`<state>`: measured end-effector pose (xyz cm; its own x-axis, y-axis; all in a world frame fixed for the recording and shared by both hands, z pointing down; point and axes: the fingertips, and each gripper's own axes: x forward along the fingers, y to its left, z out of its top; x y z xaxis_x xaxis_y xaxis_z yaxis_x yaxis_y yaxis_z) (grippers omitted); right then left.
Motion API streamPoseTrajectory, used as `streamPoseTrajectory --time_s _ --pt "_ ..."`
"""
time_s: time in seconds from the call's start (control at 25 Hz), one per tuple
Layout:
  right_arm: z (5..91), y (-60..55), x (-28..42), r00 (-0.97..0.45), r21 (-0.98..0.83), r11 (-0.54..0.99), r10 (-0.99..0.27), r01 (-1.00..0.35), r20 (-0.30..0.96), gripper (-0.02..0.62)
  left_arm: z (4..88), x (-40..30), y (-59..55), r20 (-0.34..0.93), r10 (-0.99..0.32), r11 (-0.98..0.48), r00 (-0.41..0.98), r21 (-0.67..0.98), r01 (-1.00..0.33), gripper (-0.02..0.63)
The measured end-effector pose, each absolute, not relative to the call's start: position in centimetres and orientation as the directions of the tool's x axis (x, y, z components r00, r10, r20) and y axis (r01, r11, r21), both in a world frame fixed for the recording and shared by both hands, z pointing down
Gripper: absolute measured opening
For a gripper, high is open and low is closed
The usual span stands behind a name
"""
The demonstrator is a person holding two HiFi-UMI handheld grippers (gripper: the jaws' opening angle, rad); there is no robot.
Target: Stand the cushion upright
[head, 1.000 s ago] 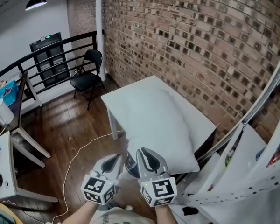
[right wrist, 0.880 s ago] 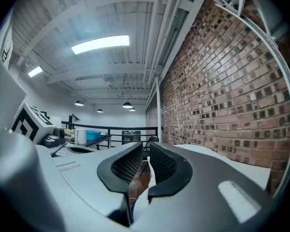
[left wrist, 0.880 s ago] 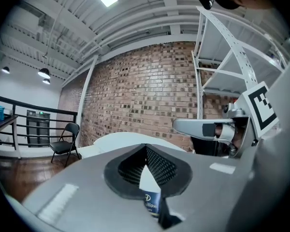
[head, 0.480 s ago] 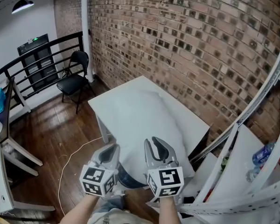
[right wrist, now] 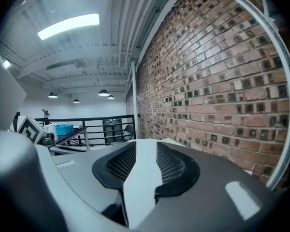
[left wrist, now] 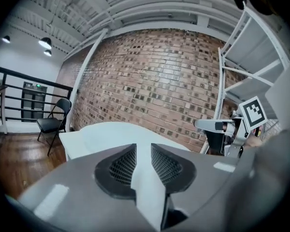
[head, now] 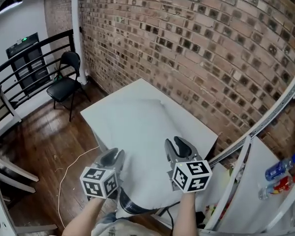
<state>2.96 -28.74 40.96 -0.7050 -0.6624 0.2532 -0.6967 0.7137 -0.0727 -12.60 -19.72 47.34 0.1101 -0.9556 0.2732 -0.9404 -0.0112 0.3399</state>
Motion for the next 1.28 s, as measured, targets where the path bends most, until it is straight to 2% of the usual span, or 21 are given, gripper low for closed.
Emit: streamPoseTrajectory --time_s 0.28,0.52,0.64,0.84,0.96,1.04,1.08,1.28 --pt "43.3 -34.1 2.6 -0.696 -0.098 0.718 -0.617 -0.689 0.366 0.165 50.3 -14.9 -23.0 0.363 -0.920 0.031 0.147 0.442 -0.896 0.130" --pt "47.5 -37.1 3.1 -0.711 -0.195 0.749 -0.463 -0.633 0.529 0.276 54.0 -15.4 -24.5 0.451 -0.847 0.050 0.282 0.595 -0.802 0.294" --pt "48.5 -38.9 4.1 -0.715 -0.241 0.751 -0.402 -0.615 0.572 0.284 55.3 -16.2 -24.9 0.474 -0.822 0.063 0.316 0.627 -0.776 0.316" --pt "51.5 -40.9 5.5 -0.734 -0.397 0.710 -0.249 -0.582 0.631 0.335 56.7 -16.8 -25.8 0.465 -0.798 0.069 0.383 0.702 -0.709 0.367" --pt "53.4 -41.2 6.1 -0.753 -0.492 0.683 -0.132 -0.540 0.644 0.381 57.0 -16.7 -26.3 0.465 -0.784 0.059 0.410 0.715 -0.697 0.388" --pt "54.3 -40.6 5.9 -0.775 -0.568 0.665 -0.026 -0.485 0.632 0.467 57.1 -16.2 -26.5 0.461 -0.774 0.056 0.434 0.732 -0.679 0.393" --pt "54.8 -40.5 5.8 -0.784 -0.602 0.647 0.013 -0.467 0.621 0.483 57.3 -16.0 -26.6 0.463 -0.767 0.055 0.444 0.737 -0.673 0.400" --pt "57.3 -41.0 5.3 -0.769 -0.665 0.582 0.104 -0.467 0.631 0.505 58.3 -15.6 -27.1 0.479 -0.746 0.062 0.462 0.741 -0.669 0.410"
